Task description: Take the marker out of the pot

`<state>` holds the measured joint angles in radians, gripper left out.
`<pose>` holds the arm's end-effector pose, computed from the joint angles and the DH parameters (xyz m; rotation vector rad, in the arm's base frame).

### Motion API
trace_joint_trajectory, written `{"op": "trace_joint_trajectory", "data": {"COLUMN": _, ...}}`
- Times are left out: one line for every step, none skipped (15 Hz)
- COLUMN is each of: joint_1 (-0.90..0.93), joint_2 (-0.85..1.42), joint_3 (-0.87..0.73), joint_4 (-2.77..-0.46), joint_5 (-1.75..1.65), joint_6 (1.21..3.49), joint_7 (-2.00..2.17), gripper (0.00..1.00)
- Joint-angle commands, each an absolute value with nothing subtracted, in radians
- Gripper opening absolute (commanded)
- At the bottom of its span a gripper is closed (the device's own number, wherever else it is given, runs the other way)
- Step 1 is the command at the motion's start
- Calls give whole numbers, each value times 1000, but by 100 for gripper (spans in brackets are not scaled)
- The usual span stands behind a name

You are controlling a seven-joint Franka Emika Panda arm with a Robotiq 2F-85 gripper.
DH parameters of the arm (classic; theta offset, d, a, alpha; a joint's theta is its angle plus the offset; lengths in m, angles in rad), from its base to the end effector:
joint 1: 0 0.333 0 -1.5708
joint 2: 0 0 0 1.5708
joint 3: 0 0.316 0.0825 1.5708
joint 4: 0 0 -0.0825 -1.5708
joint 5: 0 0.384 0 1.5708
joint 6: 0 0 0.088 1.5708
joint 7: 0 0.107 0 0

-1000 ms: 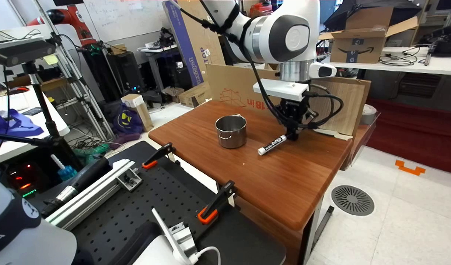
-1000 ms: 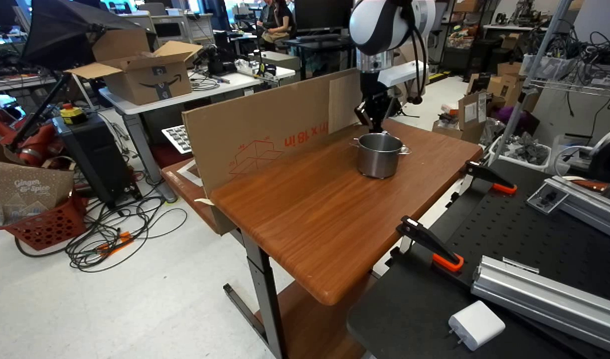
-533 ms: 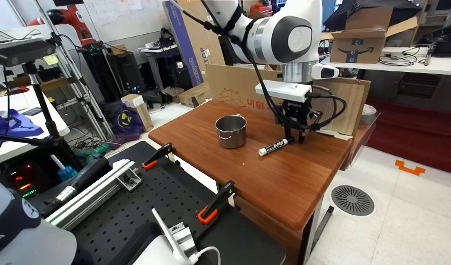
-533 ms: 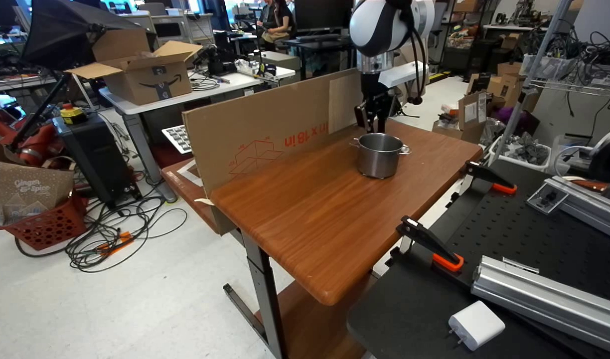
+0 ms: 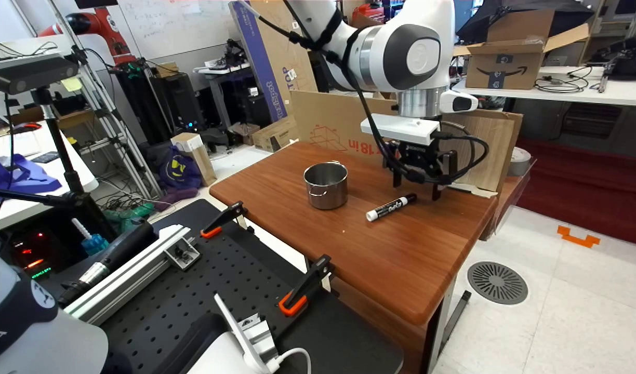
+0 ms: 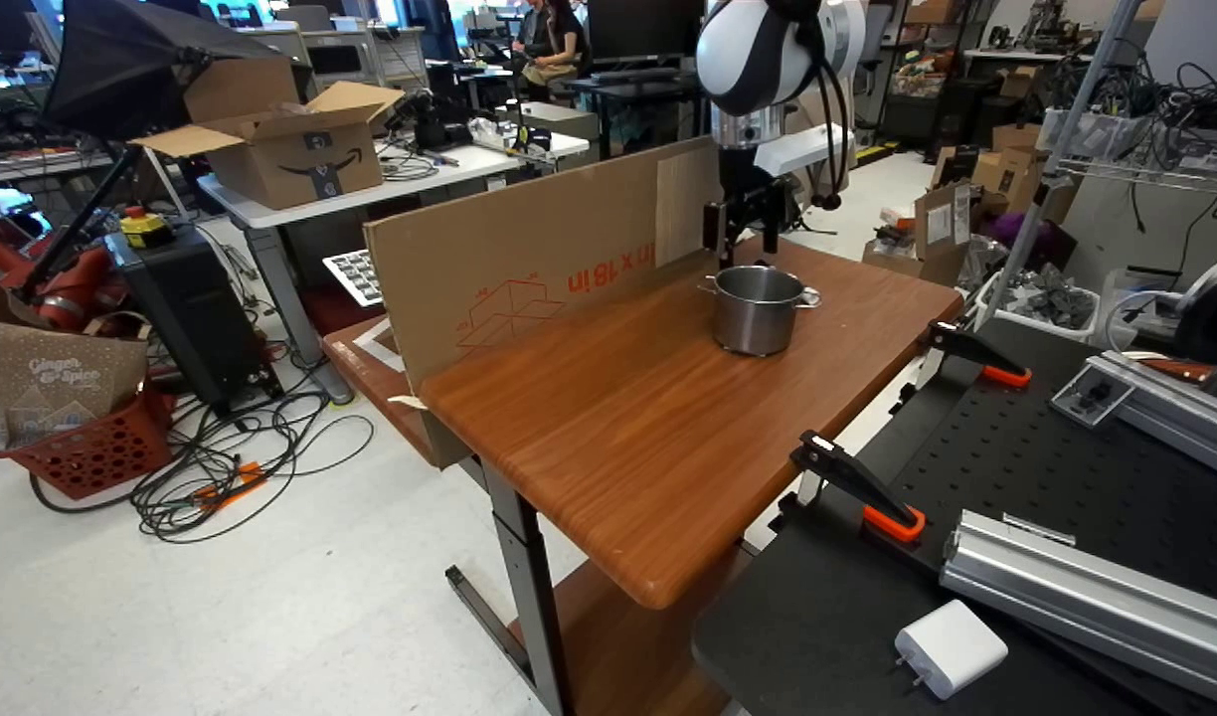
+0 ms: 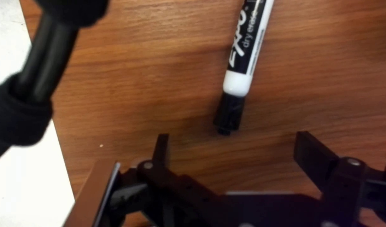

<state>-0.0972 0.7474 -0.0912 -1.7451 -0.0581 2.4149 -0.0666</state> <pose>0.6422 -0.1188 0.1409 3.0482 -0.0839 -0.1340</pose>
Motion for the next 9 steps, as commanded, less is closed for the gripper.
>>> {"op": "trace_joint_trajectory", "data": {"joint_1": -115, "joint_2": 730, "joint_3": -77, "joint_4": -1752, "joint_5": -60, "joint_6": 2421, "joint_7": -100, "gripper": 100}}
{"op": "trace_joint_trajectory", "data": {"joint_1": -116, "joint_2": 712, "joint_3": -78, "joint_4": -1768, "joint_5": -61, "joint_6": 2424, "joint_7": -103, "gripper": 100}}
{"op": "trace_joint_trajectory", "data": {"joint_1": -121, "joint_2": 695, "joint_3": -75, "joint_4": -1782, "joint_5": -59, "joint_6": 2432, "joint_7": -115, "gripper": 100}}
{"op": "trace_joint_trajectory", "data": {"joint_1": -127, "joint_2": 668, "joint_3": -75, "joint_4": -1807, "joint_5": -57, "joint_6": 2442, "joint_7": -124, "gripper": 100}}
{"op": "trace_joint_trajectory", "data": {"joint_1": -131, "joint_2": 646, "joint_3": -76, "joint_4": -1828, "joint_5": -59, "joint_6": 2453, "joint_7": -136, "gripper": 100}}
{"op": "trace_joint_trajectory", "data": {"joint_1": -115, "joint_2": 703, "joint_3": -87, "joint_4": -1760, "joint_5": -63, "joint_6": 2418, "joint_7": -98, "gripper": 100}}
{"op": "trace_joint_trajectory", "data": {"joint_1": -120, "joint_2": 685, "joint_3": -87, "joint_4": -1773, "joint_5": -63, "joint_6": 2417, "joint_7": -108, "gripper": 100}}
{"op": "trace_joint_trajectory", "data": {"joint_1": -123, "joint_2": 671, "joint_3": -86, "joint_4": -1786, "joint_5": -63, "joint_6": 2418, "joint_7": -113, "gripper": 100}}
{"op": "trace_joint_trajectory", "data": {"joint_1": -123, "joint_2": 663, "joint_3": -86, "joint_4": -1795, "joint_5": -62, "joint_6": 2419, "joint_7": -115, "gripper": 100}}
